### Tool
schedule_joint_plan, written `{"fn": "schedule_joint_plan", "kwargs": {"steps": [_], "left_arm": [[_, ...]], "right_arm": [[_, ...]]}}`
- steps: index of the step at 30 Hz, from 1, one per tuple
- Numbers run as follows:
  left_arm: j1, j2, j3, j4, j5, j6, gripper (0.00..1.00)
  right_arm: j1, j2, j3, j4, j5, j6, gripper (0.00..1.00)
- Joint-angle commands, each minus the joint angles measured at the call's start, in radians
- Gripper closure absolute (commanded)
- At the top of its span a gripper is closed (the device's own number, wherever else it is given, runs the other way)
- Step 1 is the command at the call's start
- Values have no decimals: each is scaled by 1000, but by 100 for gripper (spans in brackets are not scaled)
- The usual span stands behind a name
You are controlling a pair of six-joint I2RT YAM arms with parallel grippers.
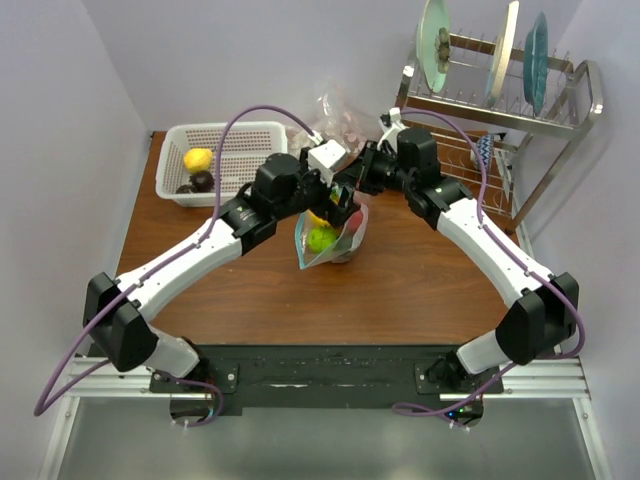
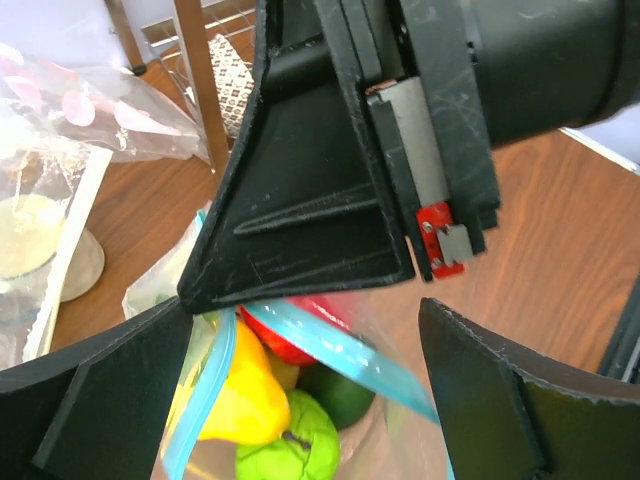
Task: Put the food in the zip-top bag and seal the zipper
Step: Zip the zipper food storage bag at the center of the board.
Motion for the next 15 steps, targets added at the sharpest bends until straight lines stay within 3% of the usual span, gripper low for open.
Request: {"fn": "schedule_joint_plan", "kwargs": {"steps": [1,5,8,9,11,12,14,15], "left_arm": [[-16,25,49,84,-77,19,0],[-21,66,78,56,-120,25,4],[-21,74,69,65,-106,25,20],[-21,74,61,69,-97,22,31],[-22,71,50,69,-82,19,44],[-21,69,46,69,-68,17,56],[-21,59,35,62,-66,17,65],[-21,54,34,56,-57,19,77]], "right_arm": [[4,-47,10,19,31,30,100],[4,-52,9,17,37,33,100],[4,-53,10,14,43,39,100],[4,-52,12,8,48,39,100],[4,-50,21,-9,58,42,100],[4,-52,18,-11,61,42,100],[4,-58,13,-11,66,42,100],[4,-61,12,-11,71,41,100]]}}
